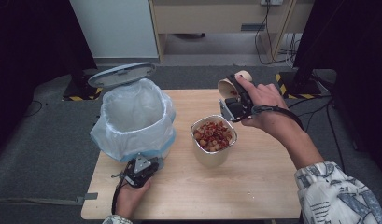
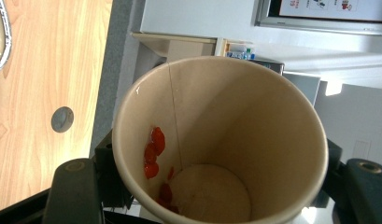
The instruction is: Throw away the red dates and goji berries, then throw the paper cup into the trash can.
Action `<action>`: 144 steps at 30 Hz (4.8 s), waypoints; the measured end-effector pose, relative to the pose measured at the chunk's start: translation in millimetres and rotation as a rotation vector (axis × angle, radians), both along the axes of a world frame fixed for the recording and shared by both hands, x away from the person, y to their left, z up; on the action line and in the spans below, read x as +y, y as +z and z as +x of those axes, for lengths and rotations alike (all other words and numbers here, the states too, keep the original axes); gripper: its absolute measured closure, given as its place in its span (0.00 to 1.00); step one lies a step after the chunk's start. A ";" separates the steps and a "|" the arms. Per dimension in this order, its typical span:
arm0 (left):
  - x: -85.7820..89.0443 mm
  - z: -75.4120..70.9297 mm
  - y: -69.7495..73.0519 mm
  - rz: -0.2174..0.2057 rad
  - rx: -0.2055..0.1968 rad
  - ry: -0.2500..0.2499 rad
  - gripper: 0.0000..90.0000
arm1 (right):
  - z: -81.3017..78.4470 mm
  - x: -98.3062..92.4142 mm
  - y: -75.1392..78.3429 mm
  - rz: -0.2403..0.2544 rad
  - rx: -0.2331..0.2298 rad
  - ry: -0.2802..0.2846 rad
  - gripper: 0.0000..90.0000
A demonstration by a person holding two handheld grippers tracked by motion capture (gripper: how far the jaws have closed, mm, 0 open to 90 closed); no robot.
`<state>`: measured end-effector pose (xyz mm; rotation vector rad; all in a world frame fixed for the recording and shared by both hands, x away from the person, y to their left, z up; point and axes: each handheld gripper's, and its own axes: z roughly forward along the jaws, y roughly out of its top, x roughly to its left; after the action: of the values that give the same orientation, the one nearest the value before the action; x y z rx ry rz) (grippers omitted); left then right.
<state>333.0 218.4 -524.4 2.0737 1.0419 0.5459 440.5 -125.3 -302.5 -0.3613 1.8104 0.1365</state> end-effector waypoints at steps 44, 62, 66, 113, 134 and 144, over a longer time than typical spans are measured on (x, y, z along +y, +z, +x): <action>0.2 0.1 -0.1 -0.001 -0.001 -0.001 0.96 | 21.0 -34.8 5.6 0.375 0.219 -0.064 0.33; 0.2 0.2 -0.1 -0.003 0.000 -0.001 0.96 | 26.7 -65.5 -2.0 0.480 0.311 -0.096 0.33; 0.3 0.3 -0.1 -0.003 0.000 -0.001 0.96 | 28.8 -70.7 -3.9 0.526 0.341 -0.101 0.33; 0.7 0.4 -0.2 -0.006 0.000 -0.003 0.96 | 53.3 -88.5 4.6 0.952 0.621 -0.091 0.33; 0.8 0.5 -0.3 -0.008 0.000 -0.004 0.96 | 63.7 -86.2 5.1 1.051 0.681 -0.077 0.33; 0.7 0.5 -0.2 -0.006 -0.001 -0.004 0.96 | 64.6 -83.0 6.1 1.065 0.706 -0.086 0.33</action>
<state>333.5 219.1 -524.6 2.0701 1.0375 0.5408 505.1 -208.3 -296.4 0.5940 2.1229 1.2258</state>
